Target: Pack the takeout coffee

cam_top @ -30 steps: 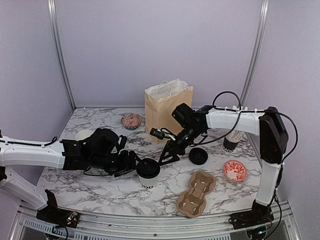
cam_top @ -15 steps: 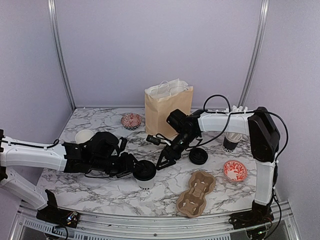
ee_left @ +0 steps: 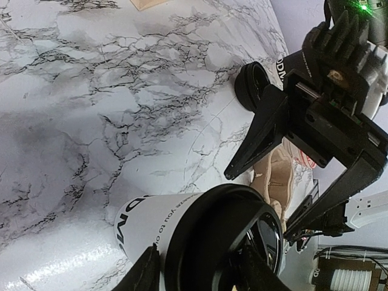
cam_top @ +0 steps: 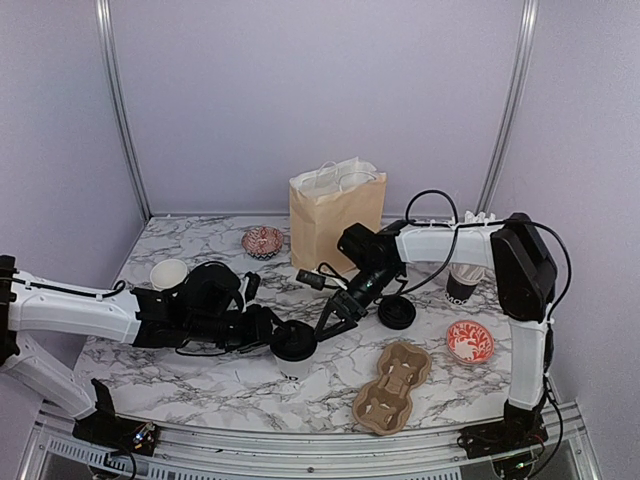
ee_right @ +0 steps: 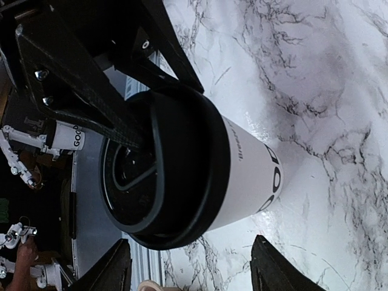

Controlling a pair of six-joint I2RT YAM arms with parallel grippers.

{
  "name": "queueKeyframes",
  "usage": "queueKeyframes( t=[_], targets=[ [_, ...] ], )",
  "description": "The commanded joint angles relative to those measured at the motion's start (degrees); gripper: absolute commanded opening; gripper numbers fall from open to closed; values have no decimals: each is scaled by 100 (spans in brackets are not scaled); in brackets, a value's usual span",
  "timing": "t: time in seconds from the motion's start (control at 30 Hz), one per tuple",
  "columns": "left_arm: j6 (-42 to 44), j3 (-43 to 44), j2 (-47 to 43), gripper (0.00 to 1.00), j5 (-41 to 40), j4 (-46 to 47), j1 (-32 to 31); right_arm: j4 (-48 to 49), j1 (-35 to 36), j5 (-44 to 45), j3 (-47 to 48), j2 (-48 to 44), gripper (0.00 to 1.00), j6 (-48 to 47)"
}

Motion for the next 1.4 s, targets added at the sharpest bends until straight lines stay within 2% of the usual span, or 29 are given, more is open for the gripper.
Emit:
queueKeyframes(
  t=[0.0,0.17,0.43,0.6,0.7,0.8,0.87,1.03,1.37],
  targets=[
    [153,-151,298,44,26,-699,-5,-31,9,-595,-1,-97,66,-191],
    [187,-227,335,43,-69,-713,-14,238,102,-395,-66,5,62,154],
    [268,-617,772,40,-352,-747,-129,560,178,676,-180,389,55,739],
    [251,-995,965,38,-587,-620,-265,696,221,1721,-259,465,53,910],
    [273,-980,934,38,-676,-623,-299,670,272,1938,-175,516,52,866],
    [369,-712,747,38,-776,-731,-339,556,314,1752,-49,483,51,680],
    [507,-401,603,41,-880,-924,-364,433,311,1466,69,384,52,475],
    [981,384,299,55,-1172,-1254,-383,197,261,1015,268,-72,62,106],
    [1956,1388,66,72,-1818,-1869,-383,-119,196,1161,467,-540,76,-228]
  ],
)
